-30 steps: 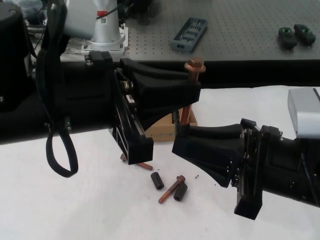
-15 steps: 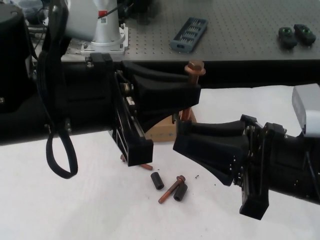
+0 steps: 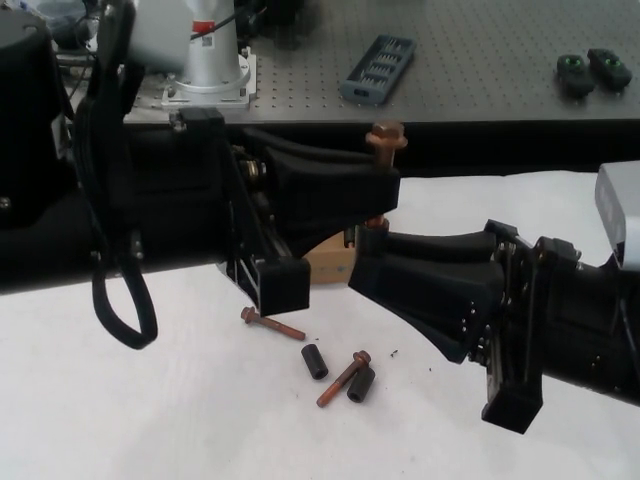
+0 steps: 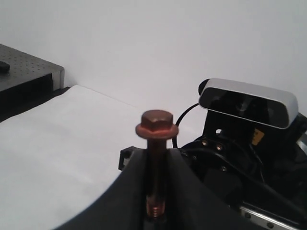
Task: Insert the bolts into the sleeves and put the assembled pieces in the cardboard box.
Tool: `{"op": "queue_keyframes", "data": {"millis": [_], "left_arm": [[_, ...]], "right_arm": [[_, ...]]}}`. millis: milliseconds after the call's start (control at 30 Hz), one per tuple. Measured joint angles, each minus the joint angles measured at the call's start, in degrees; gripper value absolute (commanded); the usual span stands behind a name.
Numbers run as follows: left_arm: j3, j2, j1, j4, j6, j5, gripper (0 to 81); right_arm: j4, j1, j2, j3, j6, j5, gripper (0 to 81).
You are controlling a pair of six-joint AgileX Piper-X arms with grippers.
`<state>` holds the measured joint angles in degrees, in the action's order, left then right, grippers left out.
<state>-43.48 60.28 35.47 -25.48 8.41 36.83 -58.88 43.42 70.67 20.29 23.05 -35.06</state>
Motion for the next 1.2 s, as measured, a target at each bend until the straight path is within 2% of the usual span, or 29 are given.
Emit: {"op": "queue_keyframes", "data": {"millis": [167, 233, 400, 600, 733, 867, 933, 1033, 1200], "left_arm": [[0.00, 0.00, 0.00, 0.08, 0.36, -1.48, 41.7], [0.00, 0.00, 0.00, 0.30, 0.42, -1.98, 44.8], [0.00, 0.00, 0.00, 0.48, 0.42, -2.77, 42.5], [0.00, -0.91, 0.00, 0.92, 0.42, -9.99, 42.5], [0.00, -4.09, -1.39, 3.62, 0.42, -13.08, 35.6], [0.00, -11.43, -5.97, 17.37, 0.42, -17.24, 24.1], [0.00, -14.87, -8.65, 27.48, -0.58, -17.96, 19.7], [0.00, -16.55, -9.58, 32.51, -1.66, -18.00, 16.5], [0.00, -18.73, -10.34, 39.05, -3.25, -18.22, 15.8]], "right_arm": [[-0.33, 0.00, 0.00, 0.00, 0.07, 0.21, 3.9], [-0.58, 0.00, 0.00, 0.00, 0.07, 0.21, 3.9], [-0.55, 0.00, 0.00, 0.00, 0.07, 1.25, 3.9], [1.62, -0.95, 0.00, 0.44, 0.30, 2.62, 3.9], [9.60, -2.83, 0.00, 3.10, 2.30, 4.44, 3.9], [25.38, -6.45, 0.47, 10.73, 0.52, 6.13, 3.9], [39.76, -7.62, 1.60, 18.47, -3.51, 7.00, 3.9], [50.98, -8.90, 4.57, 26.50, -5.23, 8.08, 3.9], [59.44, -9.91, 10.62, 36.09, -5.56, 8.76, 3.9]]}}
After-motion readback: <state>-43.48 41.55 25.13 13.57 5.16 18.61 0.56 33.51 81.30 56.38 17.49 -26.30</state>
